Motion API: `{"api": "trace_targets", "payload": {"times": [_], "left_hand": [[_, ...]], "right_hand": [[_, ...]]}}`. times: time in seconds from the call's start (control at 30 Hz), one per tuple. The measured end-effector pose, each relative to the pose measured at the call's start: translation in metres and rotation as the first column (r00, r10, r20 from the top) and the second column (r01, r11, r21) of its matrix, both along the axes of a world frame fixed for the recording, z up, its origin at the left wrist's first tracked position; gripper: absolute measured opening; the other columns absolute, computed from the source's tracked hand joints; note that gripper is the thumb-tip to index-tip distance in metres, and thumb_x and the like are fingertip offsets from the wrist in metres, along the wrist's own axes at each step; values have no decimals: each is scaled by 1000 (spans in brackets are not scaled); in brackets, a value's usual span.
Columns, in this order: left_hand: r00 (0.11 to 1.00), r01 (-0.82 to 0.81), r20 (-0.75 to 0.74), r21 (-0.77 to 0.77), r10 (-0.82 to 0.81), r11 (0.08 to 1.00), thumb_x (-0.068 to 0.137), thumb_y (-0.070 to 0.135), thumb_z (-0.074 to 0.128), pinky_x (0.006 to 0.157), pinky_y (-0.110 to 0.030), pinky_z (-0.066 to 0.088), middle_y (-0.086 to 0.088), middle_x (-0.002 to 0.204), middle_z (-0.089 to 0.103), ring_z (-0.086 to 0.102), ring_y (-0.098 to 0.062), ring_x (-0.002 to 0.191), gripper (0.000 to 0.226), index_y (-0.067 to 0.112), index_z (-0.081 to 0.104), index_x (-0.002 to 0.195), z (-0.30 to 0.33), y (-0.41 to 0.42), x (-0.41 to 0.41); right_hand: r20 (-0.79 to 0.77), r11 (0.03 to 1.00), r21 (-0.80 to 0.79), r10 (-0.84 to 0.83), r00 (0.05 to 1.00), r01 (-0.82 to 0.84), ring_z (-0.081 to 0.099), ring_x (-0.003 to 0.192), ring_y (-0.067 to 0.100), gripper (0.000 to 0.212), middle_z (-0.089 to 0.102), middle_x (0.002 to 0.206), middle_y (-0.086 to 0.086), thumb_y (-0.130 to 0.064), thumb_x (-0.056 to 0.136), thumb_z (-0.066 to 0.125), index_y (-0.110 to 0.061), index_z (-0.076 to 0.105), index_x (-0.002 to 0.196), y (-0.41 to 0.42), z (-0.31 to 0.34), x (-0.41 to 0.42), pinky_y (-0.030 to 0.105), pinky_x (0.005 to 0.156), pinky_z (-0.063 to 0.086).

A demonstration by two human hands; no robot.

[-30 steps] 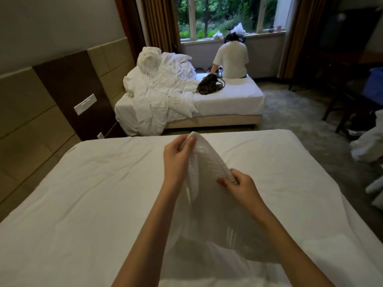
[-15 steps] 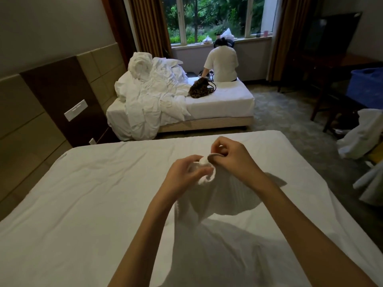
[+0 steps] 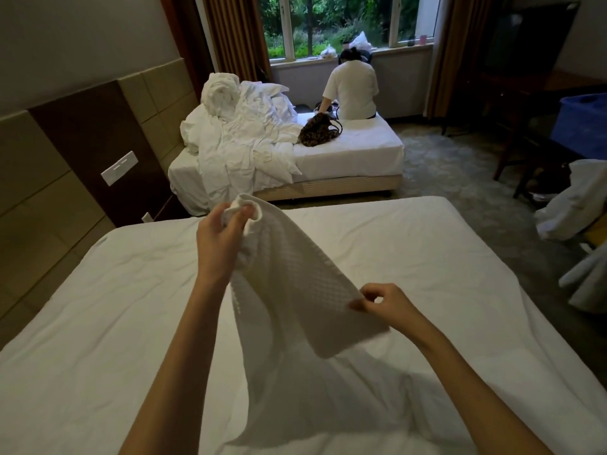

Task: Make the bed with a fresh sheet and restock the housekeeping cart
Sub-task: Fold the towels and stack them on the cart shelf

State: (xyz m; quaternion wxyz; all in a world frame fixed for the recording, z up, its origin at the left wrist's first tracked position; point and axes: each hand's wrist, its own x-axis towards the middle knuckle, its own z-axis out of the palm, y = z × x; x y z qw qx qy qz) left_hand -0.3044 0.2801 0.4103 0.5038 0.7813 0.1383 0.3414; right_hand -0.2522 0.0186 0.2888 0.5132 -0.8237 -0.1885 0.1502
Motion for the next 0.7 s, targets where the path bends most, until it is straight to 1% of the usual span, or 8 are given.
{"api": "trace_targets", "payload": {"times": [0.13, 0.2, 0.3, 0.37, 0.4, 0.5, 0.6, 0.7], "left_hand": [[999, -26, -35, -20, 26, 999, 85, 33, 64, 71, -46, 51, 5, 70, 63, 61, -19, 74, 13, 26, 68, 75, -7, 1, 5], [999, -39, -36, -37, 38, 999, 86, 34, 63, 70, -43, 50, 2, 72, 63, 60, -17, 74, 18, 17, 69, 81, -12, 1, 9], [994, -63, -92, -73, 56, 995, 92, 34, 59, 69, -33, 46, 1, 77, 64, 59, -14, 76, 23, 13, 69, 89, -22, 0, 17], [987, -102, -138, -177, 78, 979, 94, 32, 54, 69, -31, 45, -3, 79, 63, 59, -17, 78, 29, 7, 68, 90, -38, -1, 22], [984, -133, -152, -246, 97, 960, 94, 32, 53, 68, -31, 44, -4, 77, 62, 58, -19, 78, 32, 3, 66, 87, -46, -2, 24], [977, -187, -168, -375, 132, 908, 92, 37, 57, 70, -36, 48, -6, 76, 62, 60, -23, 78, 34, 5, 62, 83, -60, -12, 25], [995, -66, -98, -377, 30, 924, 91, 33, 61, 65, -34, 48, -8, 71, 60, 57, -19, 69, 30, 7, 61, 76, -59, -38, 19], [991, 93, -68, -287, -117, 953, 91, 32, 62, 62, -34, 48, -16, 70, 64, 57, -20, 66, 30, 7, 67, 75, -57, -57, 7]], "right_hand": [[-27, 999, -31, -12, 1000, 11, 54, 65, 3, 15, 62, 68, -6, -26, 88, 65, -20, 65, 74, -9, -17, -3, 23, 68, 43], [1, 996, -49, -79, 997, 79, 46, 57, 11, 21, 54, 62, 1, -33, 91, 60, -19, 59, 75, -12, -17, -2, 28, 60, 38], [45, 980, -40, -191, 980, 193, 36, 46, 13, 19, 44, 50, -4, -35, 91, 60, -22, 54, 78, -15, -3, 4, 26, 52, 30], [27, 976, 5, -216, 976, 216, 45, 49, 17, 13, 51, 56, 0, -28, 91, 61, -26, 50, 95, -14, 11, 7, 24, 49, 35], [11, 977, 23, -213, 977, 212, 49, 54, 18, 21, 53, 62, 5, -24, 91, 62, -29, 46, 104, -13, 17, 7, 23, 49, 38], [-46, 979, 134, -148, 988, 153, 57, 64, 15, 21, 57, 69, 5, -13, 91, 60, -24, 48, 105, 1, 33, 1, 14, 51, 45], [-89, 954, 283, -80, 993, 102, 65, 76, 18, 10, 66, 78, 6, -2, 89, 59, -11, 62, 89, 24, 44, -4, 17, 60, 52], [-124, 928, 364, -33, 992, 76, 66, 84, 16, 9, 68, 88, 5, -3, 90, 59, -6, 66, 95, 45, 57, -7, 20, 71, 55]]}}
